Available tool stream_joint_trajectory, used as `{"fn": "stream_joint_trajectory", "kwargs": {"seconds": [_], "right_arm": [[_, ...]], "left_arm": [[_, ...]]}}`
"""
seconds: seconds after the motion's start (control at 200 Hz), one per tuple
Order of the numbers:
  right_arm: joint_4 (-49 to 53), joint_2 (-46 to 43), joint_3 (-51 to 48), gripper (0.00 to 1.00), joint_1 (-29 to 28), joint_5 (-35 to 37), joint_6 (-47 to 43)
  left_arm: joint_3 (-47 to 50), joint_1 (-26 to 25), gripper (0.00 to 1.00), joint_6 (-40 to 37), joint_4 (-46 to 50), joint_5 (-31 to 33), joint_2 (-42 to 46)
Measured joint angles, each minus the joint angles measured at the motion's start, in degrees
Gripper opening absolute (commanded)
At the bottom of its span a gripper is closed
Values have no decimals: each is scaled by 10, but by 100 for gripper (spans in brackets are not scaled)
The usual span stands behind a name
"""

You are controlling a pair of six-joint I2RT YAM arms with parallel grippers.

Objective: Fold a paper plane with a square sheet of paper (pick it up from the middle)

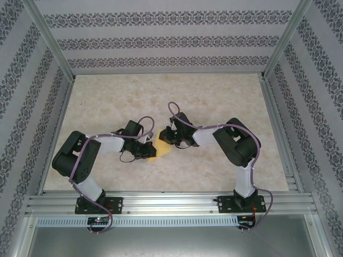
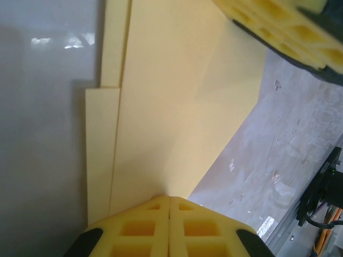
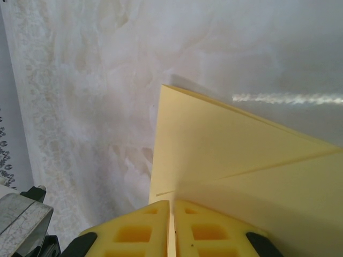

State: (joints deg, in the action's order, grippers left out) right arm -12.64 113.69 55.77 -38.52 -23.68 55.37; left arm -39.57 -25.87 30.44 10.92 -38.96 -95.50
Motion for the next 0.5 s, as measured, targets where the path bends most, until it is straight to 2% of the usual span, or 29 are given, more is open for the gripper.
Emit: {"fn": "stream_joint_trajectory", "kwargs": {"seconds": [0.5], "right_arm": [[8,1,4,12,0,-6,-4]], "left_arm": [[49,0,7,11,-34,5,35]]}}
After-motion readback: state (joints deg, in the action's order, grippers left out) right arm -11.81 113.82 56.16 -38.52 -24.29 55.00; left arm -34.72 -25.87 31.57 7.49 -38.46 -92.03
